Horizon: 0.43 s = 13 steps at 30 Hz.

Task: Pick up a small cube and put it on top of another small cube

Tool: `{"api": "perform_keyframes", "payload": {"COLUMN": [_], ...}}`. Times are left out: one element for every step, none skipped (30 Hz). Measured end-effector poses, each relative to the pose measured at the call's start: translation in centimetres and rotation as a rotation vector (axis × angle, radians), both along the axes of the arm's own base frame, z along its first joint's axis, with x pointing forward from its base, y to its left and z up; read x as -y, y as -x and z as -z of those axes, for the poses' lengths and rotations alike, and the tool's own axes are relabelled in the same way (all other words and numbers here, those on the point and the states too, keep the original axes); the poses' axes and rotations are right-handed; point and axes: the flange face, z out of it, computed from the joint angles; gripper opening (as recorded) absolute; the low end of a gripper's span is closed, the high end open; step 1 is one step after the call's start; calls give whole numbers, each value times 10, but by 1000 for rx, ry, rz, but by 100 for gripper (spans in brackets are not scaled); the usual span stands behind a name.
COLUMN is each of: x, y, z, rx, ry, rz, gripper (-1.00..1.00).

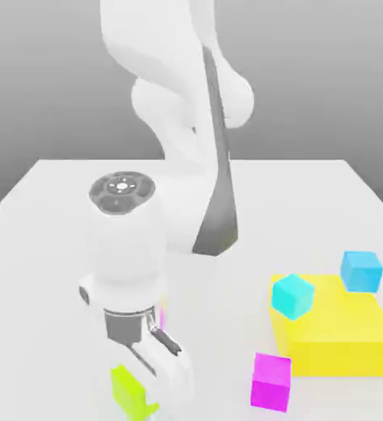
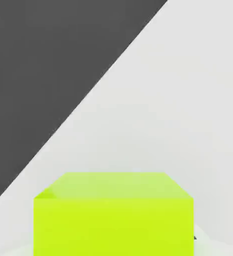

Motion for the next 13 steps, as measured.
{"api": "perform_keyframes", "payload": {"x": [-25,-50,-75,-100,-127,-141,-148,-151,-152,-153,-153,-153,-153], "y": [2,6,12,19,27,31,33,34,35,36,36,36,36], "z": [-9,-17,-25,-32,-34,-29,-21,-10,2,12,12,12,12], "rx": [1,1,2,1,1,0,0,0,0,-1,-1,-1,-1], "ry": [-2,-3,-2,-1,1,4,5,6,6,6,6,6,6], "rz": [-57,-115,-175,-236,-302,-338,-354,-362,-366,-369,-369,-369,-369], "gripper": [-100,-100,-100,-100,-100,-100,-100,-100,-100,100,100,100,100]}}
